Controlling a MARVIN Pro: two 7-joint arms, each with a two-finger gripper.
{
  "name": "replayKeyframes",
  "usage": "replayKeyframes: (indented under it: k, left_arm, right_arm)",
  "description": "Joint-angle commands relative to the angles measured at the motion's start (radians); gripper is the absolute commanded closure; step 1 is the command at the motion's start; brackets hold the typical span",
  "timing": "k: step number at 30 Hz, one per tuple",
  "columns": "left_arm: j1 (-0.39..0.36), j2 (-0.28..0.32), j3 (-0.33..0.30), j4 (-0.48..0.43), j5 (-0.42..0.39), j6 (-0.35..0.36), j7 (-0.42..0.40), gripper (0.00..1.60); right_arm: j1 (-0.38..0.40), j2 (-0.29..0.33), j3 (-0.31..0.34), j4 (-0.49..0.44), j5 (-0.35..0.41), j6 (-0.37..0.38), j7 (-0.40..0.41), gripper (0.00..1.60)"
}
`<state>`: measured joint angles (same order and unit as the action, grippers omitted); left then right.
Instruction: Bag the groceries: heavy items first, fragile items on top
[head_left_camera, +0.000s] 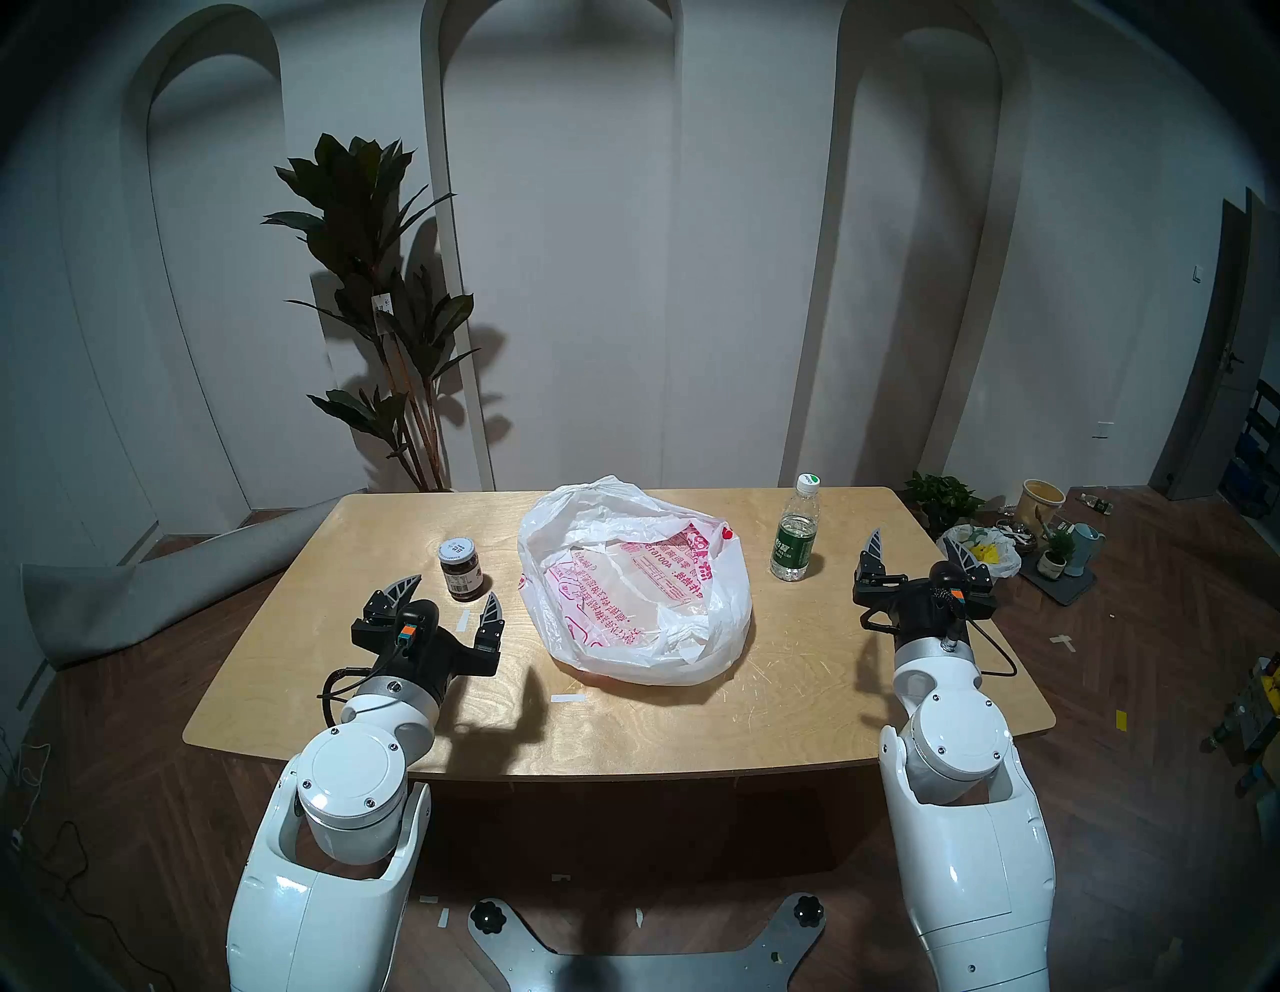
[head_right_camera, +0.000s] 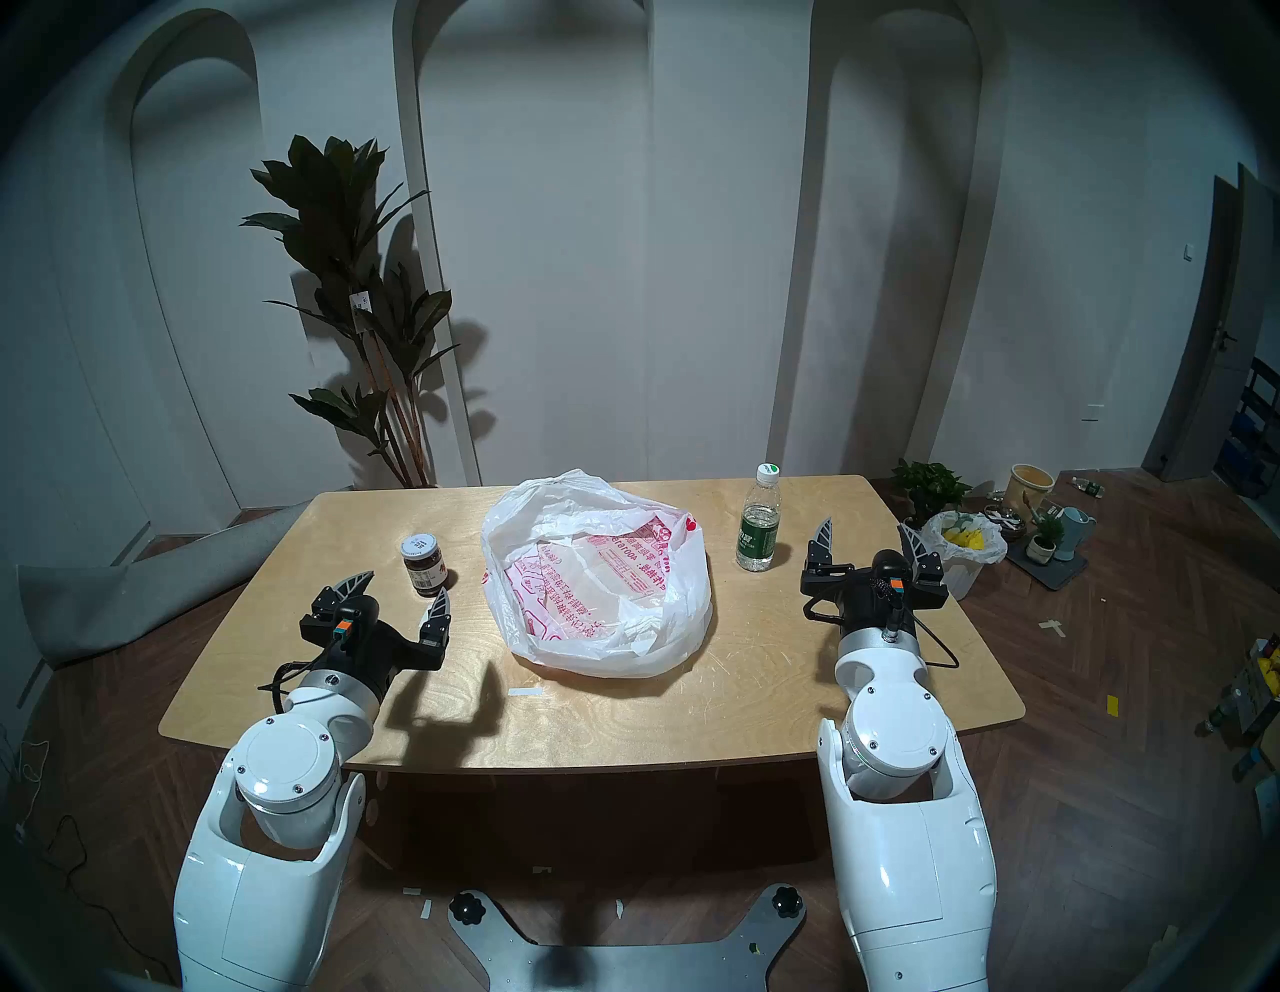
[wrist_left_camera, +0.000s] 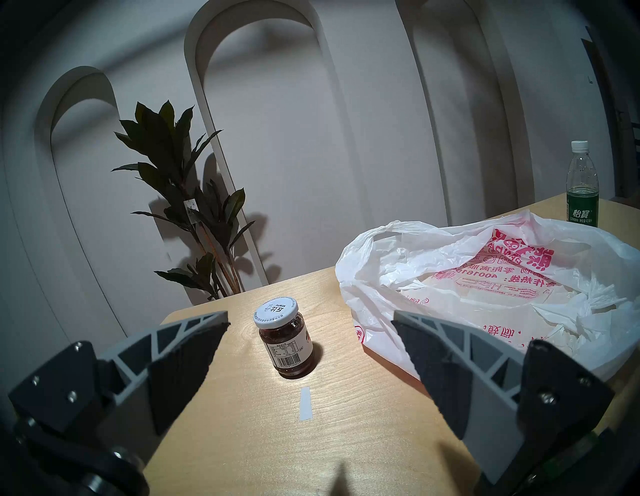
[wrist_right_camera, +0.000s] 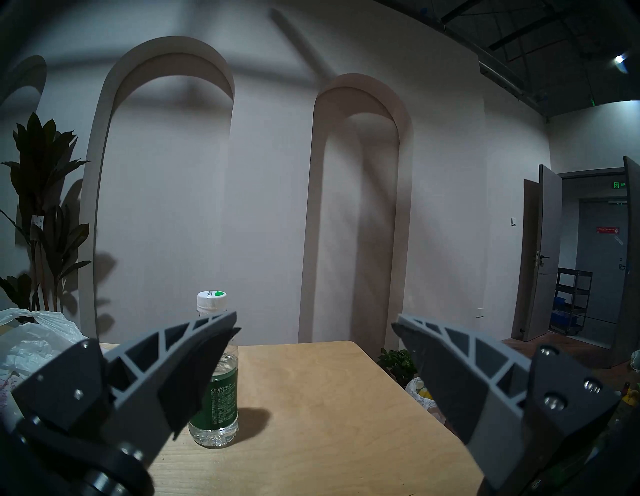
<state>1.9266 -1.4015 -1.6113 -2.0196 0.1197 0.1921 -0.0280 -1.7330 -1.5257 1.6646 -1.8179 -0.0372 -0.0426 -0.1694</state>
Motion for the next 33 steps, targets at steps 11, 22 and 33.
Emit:
replayKeyframes:
  k: [11,22,33]
  left_arm:
    - [-0.008,0.000,0.001,-0.009,0.000,-0.004,0.000,0.00]
    - [-0.009,0.001,0.001,-0.006,0.000,-0.005,0.001,0.00]
    - [-0.010,0.001,0.001,-0.003,0.000,-0.005,0.001,0.00]
  right_arm:
    - [0.211,0.088,-0.048,0.075,0.007,0.076,0.051,0.00]
    - [0.326,0.083,-0.077,0.206,0.005,0.099,0.051,0.00]
    - [0.424,0.070,-0.108,0.337,-0.004,0.113,0.042,0.00]
